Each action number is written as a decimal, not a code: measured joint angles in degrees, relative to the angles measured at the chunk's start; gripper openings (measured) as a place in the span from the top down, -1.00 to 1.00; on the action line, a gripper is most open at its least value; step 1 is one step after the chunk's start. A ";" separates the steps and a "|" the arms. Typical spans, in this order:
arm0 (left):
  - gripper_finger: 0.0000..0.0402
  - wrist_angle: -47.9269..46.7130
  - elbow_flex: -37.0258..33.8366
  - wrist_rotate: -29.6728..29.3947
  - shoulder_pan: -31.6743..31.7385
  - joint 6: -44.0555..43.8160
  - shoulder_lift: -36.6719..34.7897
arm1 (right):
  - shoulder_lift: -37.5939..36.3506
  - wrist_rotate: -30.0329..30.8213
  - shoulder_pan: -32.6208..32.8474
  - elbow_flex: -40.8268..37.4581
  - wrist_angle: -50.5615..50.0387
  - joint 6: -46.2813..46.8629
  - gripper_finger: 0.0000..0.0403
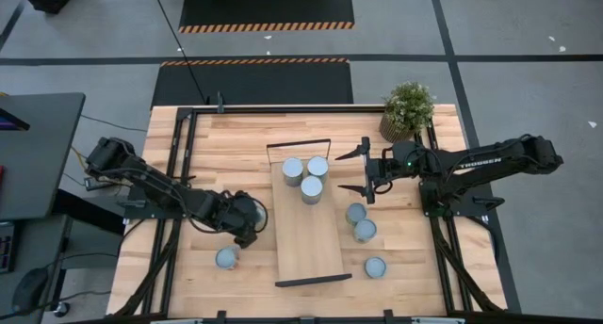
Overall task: Pick and place cans onto a shelf
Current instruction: Put the canned oranges on the shelf
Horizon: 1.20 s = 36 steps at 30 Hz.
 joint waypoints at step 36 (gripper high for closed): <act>-0.45 -4.22 7.06 -2.49 5.73 13.83 -5.36 | 0.00 0.00 0.00 0.00 0.15 0.00 -0.83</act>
